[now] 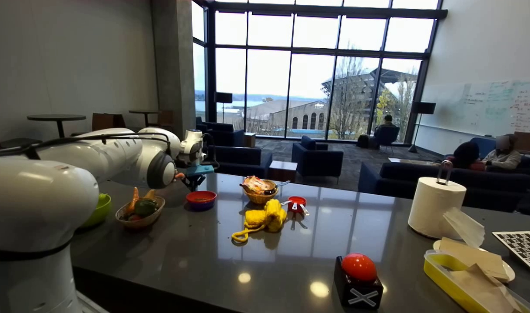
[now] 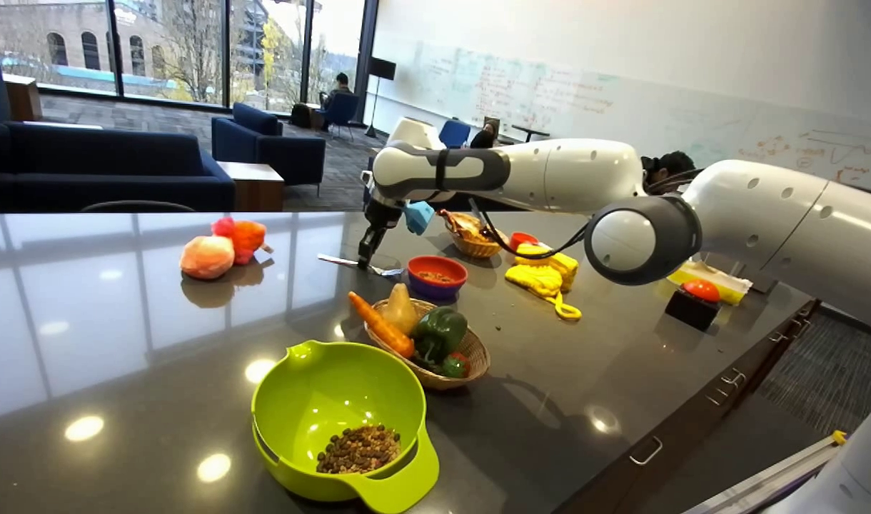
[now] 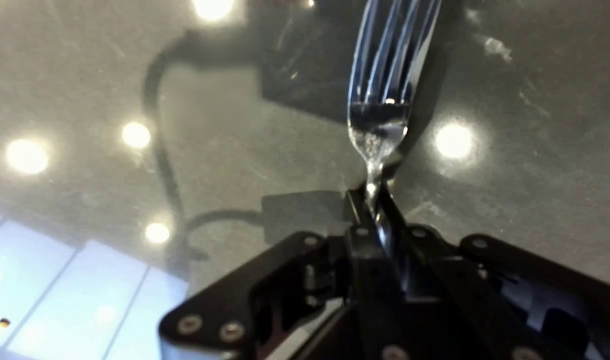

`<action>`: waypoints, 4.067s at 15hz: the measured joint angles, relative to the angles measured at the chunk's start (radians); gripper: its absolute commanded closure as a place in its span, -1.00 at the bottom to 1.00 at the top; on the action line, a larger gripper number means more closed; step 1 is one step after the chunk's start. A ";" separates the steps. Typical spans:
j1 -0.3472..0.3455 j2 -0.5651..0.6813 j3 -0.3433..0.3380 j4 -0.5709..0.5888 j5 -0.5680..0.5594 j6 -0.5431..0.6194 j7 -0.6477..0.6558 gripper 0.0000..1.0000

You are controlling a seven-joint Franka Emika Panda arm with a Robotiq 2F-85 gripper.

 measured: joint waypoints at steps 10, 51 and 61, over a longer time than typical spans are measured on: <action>0.007 -0.048 -0.020 0.021 -0.036 -0.041 0.001 0.96; -0.221 -0.342 0.088 0.022 0.164 -0.413 0.020 0.96; -0.207 -0.399 0.023 0.025 0.122 -0.599 0.358 0.96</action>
